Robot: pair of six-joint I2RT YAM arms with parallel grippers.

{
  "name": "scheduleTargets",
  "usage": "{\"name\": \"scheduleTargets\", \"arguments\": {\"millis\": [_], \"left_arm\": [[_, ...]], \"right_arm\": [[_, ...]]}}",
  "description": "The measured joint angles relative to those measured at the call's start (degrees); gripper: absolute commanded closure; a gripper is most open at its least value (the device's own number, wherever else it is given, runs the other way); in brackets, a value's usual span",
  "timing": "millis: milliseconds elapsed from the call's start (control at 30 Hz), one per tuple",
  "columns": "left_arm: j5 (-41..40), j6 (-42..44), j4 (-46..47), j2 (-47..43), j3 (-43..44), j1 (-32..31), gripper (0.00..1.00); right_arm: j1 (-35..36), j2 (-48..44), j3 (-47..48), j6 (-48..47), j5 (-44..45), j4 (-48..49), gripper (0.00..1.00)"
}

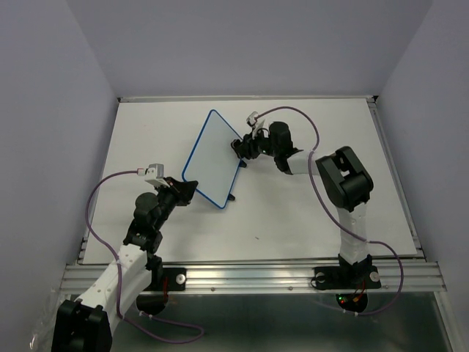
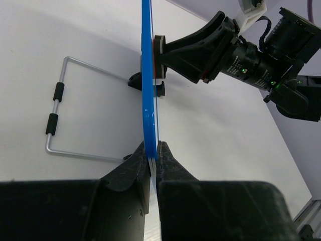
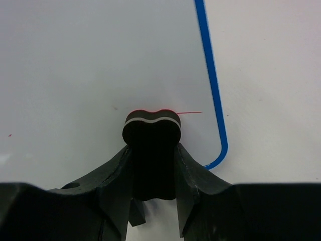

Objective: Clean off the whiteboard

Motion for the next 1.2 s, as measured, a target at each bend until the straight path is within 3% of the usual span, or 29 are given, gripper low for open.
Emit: {"name": "scheduleTargets", "arguments": {"millis": [267, 667, 1200], "left_arm": [[0.17, 0.26, 0.63, 0.90, 0.15, 0.00, 1.00], [0.00, 0.22, 0.79, 1.46, 0.39, 0.00, 1.00], [-1.42, -0.74, 0.17, 1.51, 0.39, 0.15, 1.00]], "right_arm": [[-0.55, -0.98, 1.20, -9.97, -10.75, -6.51, 0.99], [3.13, -3.89, 1.55, -13.81, -13.07, -12.79, 0.99], [14.45, -11.06, -1.57, -17.68, -11.58, -15.19, 0.99]]}}
